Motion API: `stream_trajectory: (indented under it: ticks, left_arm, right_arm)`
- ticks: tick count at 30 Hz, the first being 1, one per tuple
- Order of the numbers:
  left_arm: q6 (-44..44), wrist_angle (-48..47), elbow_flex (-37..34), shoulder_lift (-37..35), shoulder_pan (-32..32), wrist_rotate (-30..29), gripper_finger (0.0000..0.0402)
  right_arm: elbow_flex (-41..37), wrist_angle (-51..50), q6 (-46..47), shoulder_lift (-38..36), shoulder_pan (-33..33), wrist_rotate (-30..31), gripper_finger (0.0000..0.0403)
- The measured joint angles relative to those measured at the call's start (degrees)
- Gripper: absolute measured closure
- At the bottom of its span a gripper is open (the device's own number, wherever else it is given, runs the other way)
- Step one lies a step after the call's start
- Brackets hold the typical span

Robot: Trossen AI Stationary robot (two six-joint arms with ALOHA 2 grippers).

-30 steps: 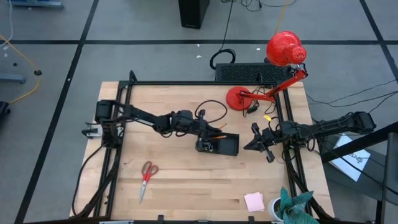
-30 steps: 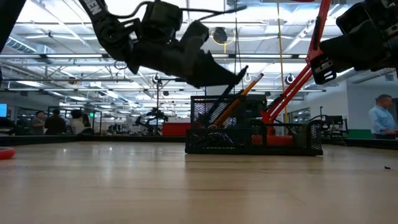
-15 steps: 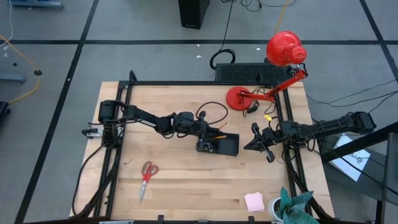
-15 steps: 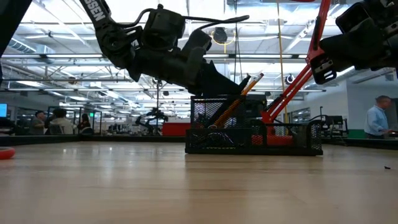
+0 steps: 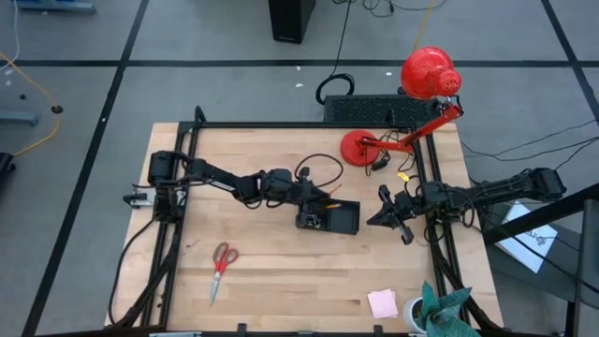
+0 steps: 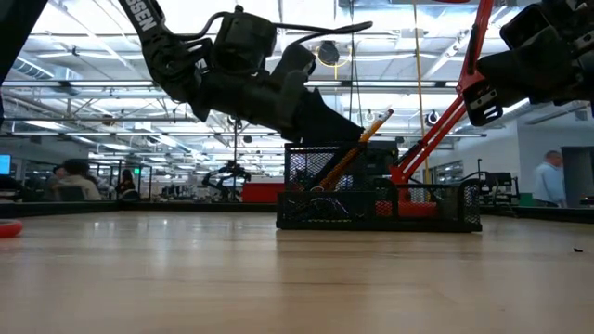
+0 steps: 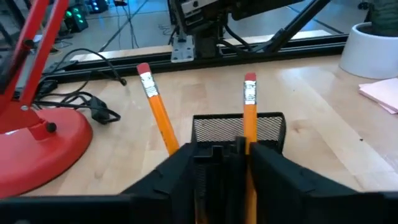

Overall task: Pick and place office supplies into organizer
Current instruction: Put the black pen into the desk organizer, then put the red scissors into the desk organizer

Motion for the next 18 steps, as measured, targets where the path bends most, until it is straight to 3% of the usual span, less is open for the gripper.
stream_trajectory:
  ticks: [6,11,14,18]
  left_arm:
    - [-0.69,0.86,0.03,-2.78,-0.07,-1.51,0.0178]
    - [-0.43,-5.38,0.07,-11.14,-0.89,-3.51,0.0157]
    - [-1.80,-22.79,2.65,-20.12,-4.22,-11.93,0.0156]
    - [-8.58,-58.08,11.07,-27.65,-12.61,-28.93,0.0156]
  right_arm:
    - [0.01,0.02,0.00,0.02,0.00,0.04,0.0403]
    - [0.01,0.02,0.00,0.02,0.00,0.07,0.0403]
    - [-0.01,-0.51,0.00,0.00,0.00,0.07,0.0403]
    - [0.01,-1.33,0.00,0.01,0.00,0.07,0.0403]
